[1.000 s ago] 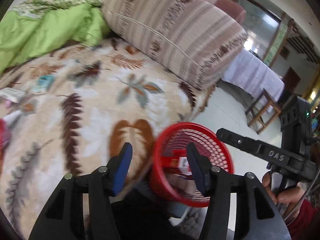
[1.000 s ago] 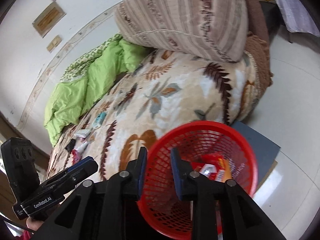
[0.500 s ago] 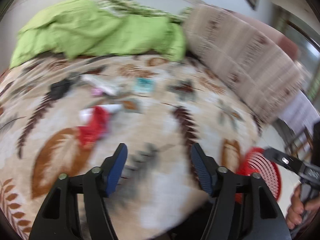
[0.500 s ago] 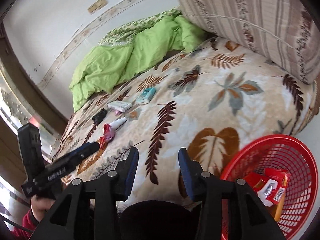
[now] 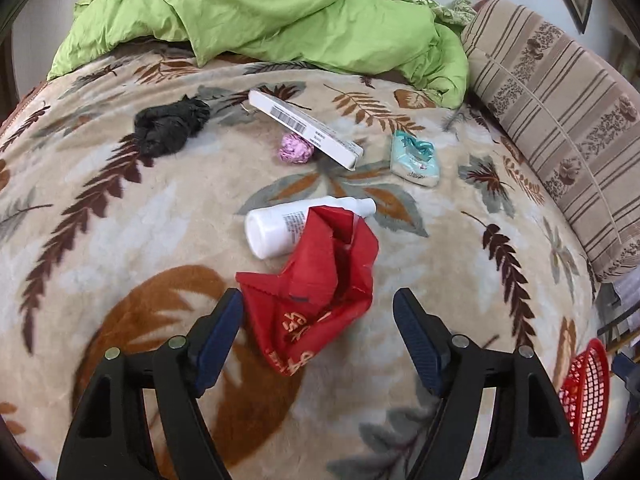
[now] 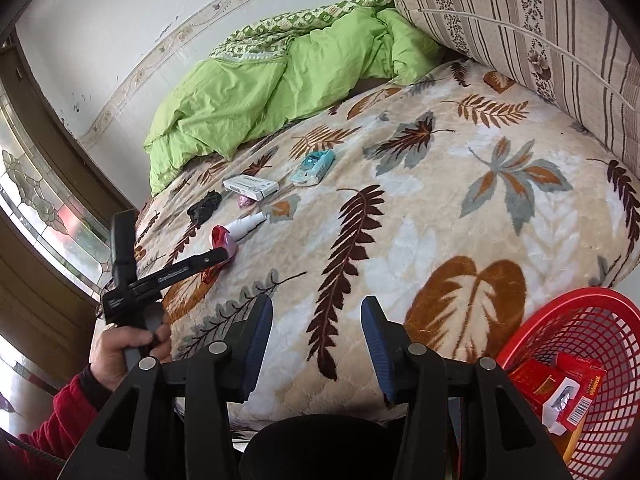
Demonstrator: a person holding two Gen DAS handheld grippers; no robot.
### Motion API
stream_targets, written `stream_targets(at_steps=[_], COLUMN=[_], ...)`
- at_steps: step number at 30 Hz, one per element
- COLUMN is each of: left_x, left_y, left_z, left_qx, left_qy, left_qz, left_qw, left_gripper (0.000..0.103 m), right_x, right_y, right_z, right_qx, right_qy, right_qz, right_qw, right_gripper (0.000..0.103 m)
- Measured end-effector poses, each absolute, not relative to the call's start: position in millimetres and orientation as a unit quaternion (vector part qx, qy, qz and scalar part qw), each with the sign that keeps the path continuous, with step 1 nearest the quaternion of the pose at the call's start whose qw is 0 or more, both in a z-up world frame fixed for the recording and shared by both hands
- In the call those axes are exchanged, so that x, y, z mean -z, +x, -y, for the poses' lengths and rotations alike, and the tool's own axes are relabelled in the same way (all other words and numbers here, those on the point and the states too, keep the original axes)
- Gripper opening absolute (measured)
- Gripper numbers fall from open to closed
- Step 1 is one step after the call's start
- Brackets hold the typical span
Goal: Collect trash
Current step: 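Grasp the crumpled red bag with the left tool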
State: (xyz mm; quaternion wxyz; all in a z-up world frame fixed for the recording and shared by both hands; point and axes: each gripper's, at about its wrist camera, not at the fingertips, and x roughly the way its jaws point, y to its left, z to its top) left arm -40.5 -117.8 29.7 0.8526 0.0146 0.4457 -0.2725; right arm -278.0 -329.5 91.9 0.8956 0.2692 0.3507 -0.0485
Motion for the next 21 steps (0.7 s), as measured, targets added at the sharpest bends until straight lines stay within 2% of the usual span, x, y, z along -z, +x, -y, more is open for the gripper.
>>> stream_targets(at_steps=[2, 3, 6, 14, 15, 21], left_x=[-24.4, -22.6, -24.2, -46.9, -50.3, -49.0], left_y=[-40.1, -38.2, -35.8, -41.7, -41.3, -27.8], left_z=[121.5, 122.4, 115.8, 74.5, 68.5, 43.3], left_qx=[0.254, 0.253, 0.257, 0.232, 0.222, 0.171], left_qy=[0.023, 0.023, 0.009, -0.028, -0.030, -0.051], left_qz=[-0.438, -0.438, -0.430, -0.392, -0.384, -0.378], left_qw=[0.862, 0.862, 0.865, 0.889, 0.896, 0.908], left_gripper=[0.068, 0.056, 0.044, 0.041, 0.041, 0.041], right_x=[-90.0, -89.6, -90.8, -102.8, -103.8, -104.7], right_y=[-272.6, -270.3, -257.9, -198.7, -185.5, -91.4], right_z=[328.4, 328.4, 326.9, 308.7, 304.5, 276.5], right_qx=[0.047, 0.047, 0.041, 0.030, 0.026, 0.002], right_qy=[0.266, 0.265, 0.264, 0.221, 0.213, 0.162], right_qz=[-0.356, -0.358, -0.363, -0.364, -0.365, -0.380], right_qw=[0.895, 0.894, 0.893, 0.904, 0.906, 0.911], right_gripper=[0.049, 0.049, 0.049, 0.053, 0.057, 0.057])
